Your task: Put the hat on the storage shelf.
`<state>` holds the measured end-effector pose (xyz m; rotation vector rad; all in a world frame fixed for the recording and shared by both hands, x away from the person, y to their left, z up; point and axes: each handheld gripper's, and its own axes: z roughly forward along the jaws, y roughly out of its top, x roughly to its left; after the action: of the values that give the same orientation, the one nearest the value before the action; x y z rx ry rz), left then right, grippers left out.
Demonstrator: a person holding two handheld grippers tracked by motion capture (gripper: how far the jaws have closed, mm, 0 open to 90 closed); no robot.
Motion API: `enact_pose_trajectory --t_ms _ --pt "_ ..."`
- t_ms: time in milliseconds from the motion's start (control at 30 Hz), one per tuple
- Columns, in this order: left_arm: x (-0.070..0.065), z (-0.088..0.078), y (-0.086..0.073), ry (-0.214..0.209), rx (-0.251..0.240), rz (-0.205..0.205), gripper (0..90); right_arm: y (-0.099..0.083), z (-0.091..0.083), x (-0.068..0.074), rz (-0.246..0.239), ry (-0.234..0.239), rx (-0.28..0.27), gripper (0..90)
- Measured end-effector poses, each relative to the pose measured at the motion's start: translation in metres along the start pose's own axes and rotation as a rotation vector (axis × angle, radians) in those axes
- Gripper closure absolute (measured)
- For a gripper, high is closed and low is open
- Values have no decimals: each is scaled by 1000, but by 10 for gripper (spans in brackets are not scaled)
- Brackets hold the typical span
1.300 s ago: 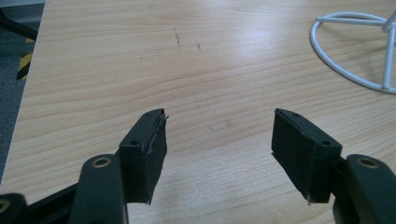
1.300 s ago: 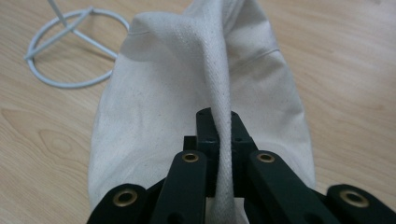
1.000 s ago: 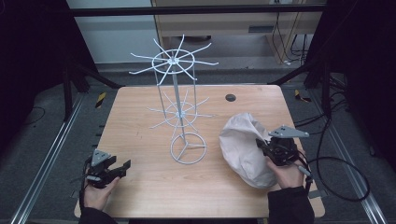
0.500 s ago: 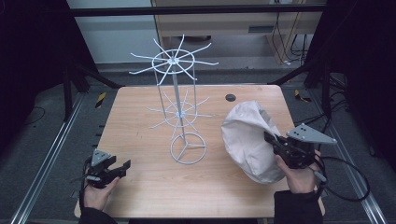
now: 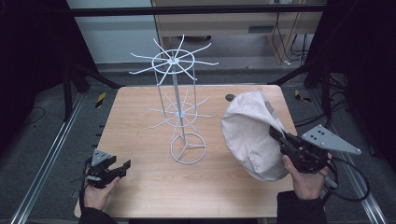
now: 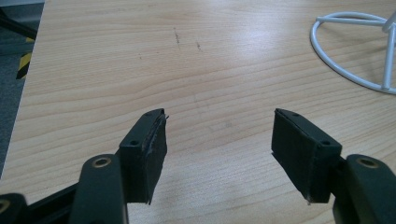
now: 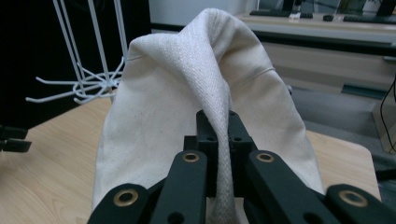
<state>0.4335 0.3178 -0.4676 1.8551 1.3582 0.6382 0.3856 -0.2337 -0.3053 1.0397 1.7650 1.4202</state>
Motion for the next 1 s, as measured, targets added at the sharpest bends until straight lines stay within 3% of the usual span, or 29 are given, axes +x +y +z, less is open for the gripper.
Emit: enact_pose_trajectory --t_ms 300,767,1000 --pt "-2 2 0 2 3 -4 352 13 -8 7 2 27 -77 884" --pt "-2 3 -1 2 8 0 352 43 -24 23 6 52 -272 884" --pt "-2 3 -1 2 7 -4 352 55 -26 32 3 59 -332 884"
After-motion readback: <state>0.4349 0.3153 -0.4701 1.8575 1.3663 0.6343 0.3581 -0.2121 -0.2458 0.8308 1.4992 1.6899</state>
